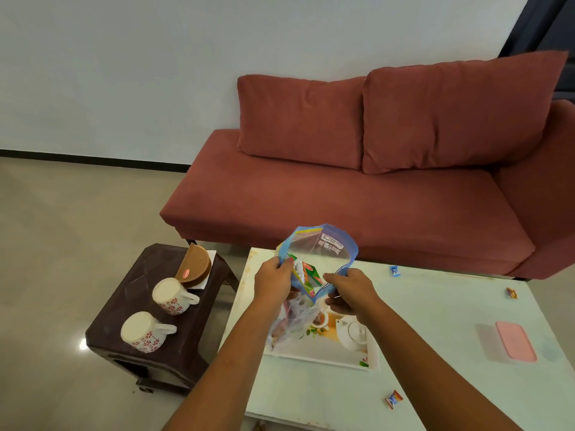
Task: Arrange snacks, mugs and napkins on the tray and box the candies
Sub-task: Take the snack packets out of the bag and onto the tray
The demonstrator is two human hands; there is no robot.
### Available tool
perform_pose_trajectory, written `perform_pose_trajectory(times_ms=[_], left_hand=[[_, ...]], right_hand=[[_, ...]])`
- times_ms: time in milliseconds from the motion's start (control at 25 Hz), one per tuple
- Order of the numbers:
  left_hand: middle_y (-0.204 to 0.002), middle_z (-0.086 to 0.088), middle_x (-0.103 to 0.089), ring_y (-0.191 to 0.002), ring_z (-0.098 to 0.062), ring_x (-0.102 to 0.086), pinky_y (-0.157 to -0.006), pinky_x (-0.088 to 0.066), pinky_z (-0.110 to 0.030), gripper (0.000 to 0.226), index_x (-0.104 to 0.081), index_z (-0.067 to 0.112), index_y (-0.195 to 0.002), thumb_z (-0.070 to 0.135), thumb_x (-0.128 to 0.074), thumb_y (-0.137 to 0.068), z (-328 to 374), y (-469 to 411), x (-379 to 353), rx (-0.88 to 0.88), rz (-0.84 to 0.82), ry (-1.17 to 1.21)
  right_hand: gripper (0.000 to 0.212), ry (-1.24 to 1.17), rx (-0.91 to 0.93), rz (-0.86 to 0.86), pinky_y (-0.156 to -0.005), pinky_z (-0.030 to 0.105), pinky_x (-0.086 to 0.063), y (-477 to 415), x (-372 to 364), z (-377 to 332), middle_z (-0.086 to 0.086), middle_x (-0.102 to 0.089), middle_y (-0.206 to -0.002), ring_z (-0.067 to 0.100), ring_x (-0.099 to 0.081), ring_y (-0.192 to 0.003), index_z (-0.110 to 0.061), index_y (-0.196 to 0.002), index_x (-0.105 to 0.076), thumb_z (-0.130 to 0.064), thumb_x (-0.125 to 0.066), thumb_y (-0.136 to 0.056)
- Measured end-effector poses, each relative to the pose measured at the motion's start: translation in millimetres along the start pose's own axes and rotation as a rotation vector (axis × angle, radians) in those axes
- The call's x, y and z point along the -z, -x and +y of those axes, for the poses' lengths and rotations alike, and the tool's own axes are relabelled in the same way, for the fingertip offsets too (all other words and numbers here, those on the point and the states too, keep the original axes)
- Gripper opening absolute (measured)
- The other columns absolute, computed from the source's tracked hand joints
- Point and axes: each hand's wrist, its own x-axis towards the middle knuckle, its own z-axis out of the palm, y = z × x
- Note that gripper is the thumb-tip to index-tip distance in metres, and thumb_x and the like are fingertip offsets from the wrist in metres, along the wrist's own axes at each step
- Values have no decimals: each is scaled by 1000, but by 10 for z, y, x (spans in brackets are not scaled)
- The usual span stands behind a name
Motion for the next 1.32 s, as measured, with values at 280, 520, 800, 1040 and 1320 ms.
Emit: perform_pose_trajectory(times_ms=[280, 520, 800, 1040, 1320], left_hand=[[-75, -7, -59, -60, -15, -62, -47, -50, -24, 26, -56, 13, -80, 29, -46, -97, -89, -124, 219, 82, 117, 93], [-47, 4, -49, -46, -8, -52, -48, -42, -21, 40, -44, 17, -58, 24, -46, -97, -92, -117, 255, -22, -35, 44], [-92, -34, -62, -81, -36, -59, -85, -49, -54, 44, -59, -8, -95, 34, -45, -97, -73, -15, 254, -63, -169, -21], [-102, -33, -63, -87, -34, -60, -89, -48, -55, 38, -61, 2, -94, 35, -43, -98, -136, -35, 373, -44, -204, -56], [-62, -8, -59, -56, -15, -54, -61, -42, -32, 41, -57, 8, -67, 38, -50, -94, -261, -281, 564, -107, -152, -271]], right_hand=[[15, 364, -34, 70, -48, 22, -48, -114, 82, 175, 3, -63, -75, 15, -64, -62, -14, -83, -55, -24, -67, -80], [20, 892, 637, 351, -53, 29, -44, -45, -41, 65, -5, -60, -88, 17, -56, -66, -25, -97, -41, -17, -55, -88], [67, 1111, 585, -145, -85, 40, -49, -179, -394, 29, 13, -49, -120, 32, -55, -107, -36, -139, -32, -15, -63, -83], [47, 983, 481, -189, -79, 28, -45, -269, -548, 34, 12, -57, -119, 28, -58, -106, -25, -127, -55, -19, -68, -82], [16, 866, 653, -52, -76, 30, -46, -204, -726, -83, 6, -66, -100, 23, -61, -93, -13, -98, -68, -18, -55, -90]])
